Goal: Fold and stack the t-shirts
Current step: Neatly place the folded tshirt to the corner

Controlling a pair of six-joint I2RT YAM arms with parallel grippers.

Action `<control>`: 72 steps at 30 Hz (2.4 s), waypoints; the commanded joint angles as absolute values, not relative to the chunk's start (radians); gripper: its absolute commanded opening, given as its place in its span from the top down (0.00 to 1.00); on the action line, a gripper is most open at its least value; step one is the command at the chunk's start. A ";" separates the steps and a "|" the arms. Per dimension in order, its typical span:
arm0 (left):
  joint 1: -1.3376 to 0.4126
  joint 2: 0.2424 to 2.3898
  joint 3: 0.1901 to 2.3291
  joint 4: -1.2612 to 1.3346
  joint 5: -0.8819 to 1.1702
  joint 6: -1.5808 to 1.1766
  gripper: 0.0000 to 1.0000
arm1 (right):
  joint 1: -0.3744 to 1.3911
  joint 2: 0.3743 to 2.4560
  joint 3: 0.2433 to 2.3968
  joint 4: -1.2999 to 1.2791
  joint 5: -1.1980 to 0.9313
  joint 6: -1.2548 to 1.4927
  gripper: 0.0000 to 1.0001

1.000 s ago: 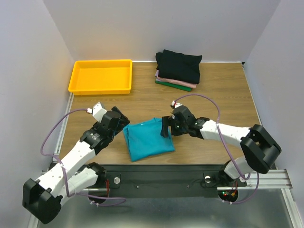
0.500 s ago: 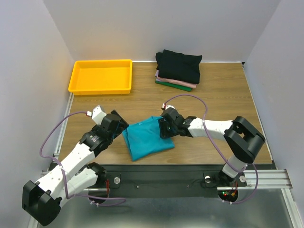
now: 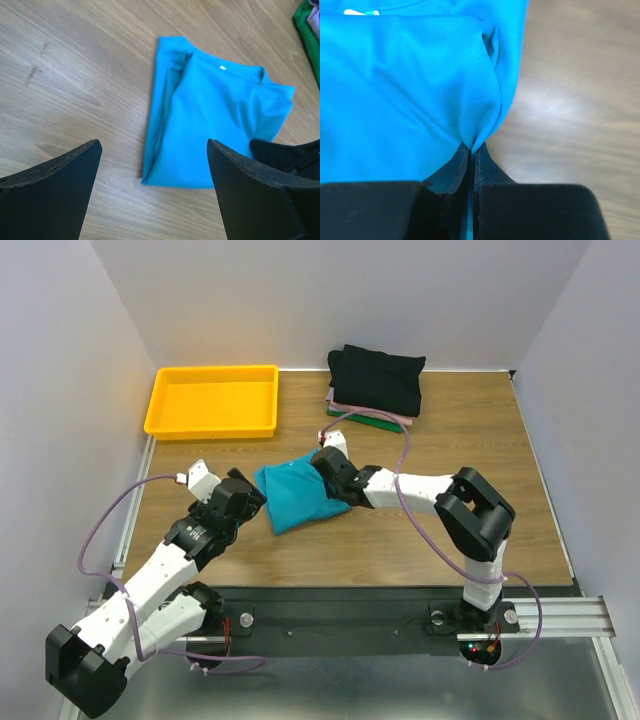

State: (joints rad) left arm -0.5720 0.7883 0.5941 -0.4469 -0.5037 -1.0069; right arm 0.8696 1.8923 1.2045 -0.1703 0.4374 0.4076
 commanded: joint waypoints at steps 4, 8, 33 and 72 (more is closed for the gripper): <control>-0.568 0.787 0.666 -0.454 -0.603 -1.005 0.02 | 0.842 1.943 1.425 -0.166 0.741 0.181 1.00; -0.568 0.801 0.672 -0.454 -0.623 -1.006 0.02 | 0.772 1.980 1.529 -0.160 0.663 0.097 0.99; -0.558 0.943 0.719 -0.399 -0.641 -0.940 0.02 | 0.519 2.281 2.252 -0.133 0.473 0.049 1.00; -0.552 0.992 0.742 -0.406 -0.584 -0.919 0.02 | 0.219 2.109 1.893 -0.149 0.299 0.209 0.00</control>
